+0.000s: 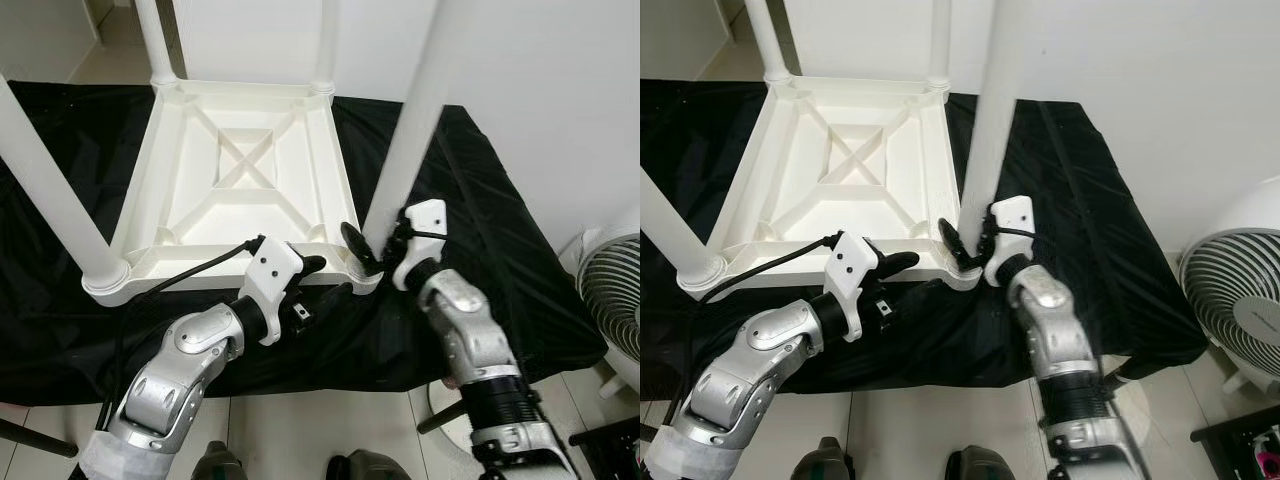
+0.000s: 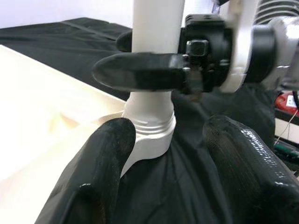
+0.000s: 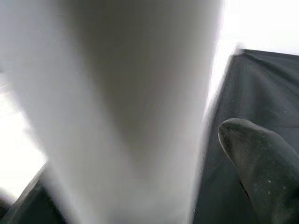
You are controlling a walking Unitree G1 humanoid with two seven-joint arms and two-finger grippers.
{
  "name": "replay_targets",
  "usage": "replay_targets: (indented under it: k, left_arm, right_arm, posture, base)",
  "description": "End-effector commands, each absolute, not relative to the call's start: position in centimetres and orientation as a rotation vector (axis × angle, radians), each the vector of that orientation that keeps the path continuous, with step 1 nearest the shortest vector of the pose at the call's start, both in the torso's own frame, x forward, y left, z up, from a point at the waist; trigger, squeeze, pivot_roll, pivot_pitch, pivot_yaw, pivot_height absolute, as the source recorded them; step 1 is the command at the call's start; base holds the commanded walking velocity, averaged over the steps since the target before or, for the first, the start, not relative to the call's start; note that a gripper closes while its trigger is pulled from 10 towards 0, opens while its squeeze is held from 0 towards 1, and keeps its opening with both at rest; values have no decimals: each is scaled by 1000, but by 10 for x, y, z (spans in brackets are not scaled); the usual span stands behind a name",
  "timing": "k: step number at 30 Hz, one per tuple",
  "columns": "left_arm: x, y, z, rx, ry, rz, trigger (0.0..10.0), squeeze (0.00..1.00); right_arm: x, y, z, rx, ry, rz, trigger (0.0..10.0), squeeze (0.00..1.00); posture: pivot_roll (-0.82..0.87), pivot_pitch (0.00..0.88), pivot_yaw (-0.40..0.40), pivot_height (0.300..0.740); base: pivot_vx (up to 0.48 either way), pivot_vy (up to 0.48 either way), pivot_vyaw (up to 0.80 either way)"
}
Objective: Building children table
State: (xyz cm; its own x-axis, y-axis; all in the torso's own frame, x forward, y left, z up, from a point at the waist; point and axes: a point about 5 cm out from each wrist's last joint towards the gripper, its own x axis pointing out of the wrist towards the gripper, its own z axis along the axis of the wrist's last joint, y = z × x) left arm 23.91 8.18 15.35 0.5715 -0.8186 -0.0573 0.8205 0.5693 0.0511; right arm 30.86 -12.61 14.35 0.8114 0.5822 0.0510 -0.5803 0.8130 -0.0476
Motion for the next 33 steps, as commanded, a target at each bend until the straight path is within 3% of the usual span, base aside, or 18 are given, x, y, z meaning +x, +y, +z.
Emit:
replay_targets:
  k: [1, 3, 13, 14, 17, 18, 33]
  left_arm:
    - [239, 81, 151, 86, 35, -962, 10000, 0]
    - [239, 80, 151, 87, 36, -972, 10000, 0]
    - [235, 81, 149, 86, 47, -976, 10000, 0]
    - [233, 81, 149, 84, 51, -975, 10000, 0]
    - [233, 81, 149, 84, 54, -975, 10000, 0]
    - [231, 82, 149, 83, 57, -974, 10000, 0]
    - [225, 82, 148, 66, 73, -948, 10000, 0]
  right_arm:
    - [305, -129, 144, -47, -73, 695, 10000, 0]
    - [306, -132, 142, -100, -49, 814, 10000, 0]
    - [313, -128, 134, -151, -1, 938, 10000, 0]
    - [315, -127, 133, -150, 6, 951, 7647, 0]
    - [316, -127, 133, -147, 9, 966, 7647, 0]
    - [319, -126, 134, -141, 11, 966, 0, 0]
    - [312, -125, 127, -98, -2, 826, 0, 0]
  posture:
    - [15, 0, -43, 740]
    - [13, 0, -37, 740]
    - [29, 0, -30, 740]
    - [33, 0, -29, 740]
    - [34, 0, -29, 740]
    - [42, 0, -32, 740]
    - [40, 41, -44, 740]
  base:
    - [0, 0, 0]
    - [0, 0, 0]
    - [0, 0, 0]
    - [0, 0, 0]
    - [0, 0, 0]
    - [0, 0, 0]
    - [0, 0, 0]
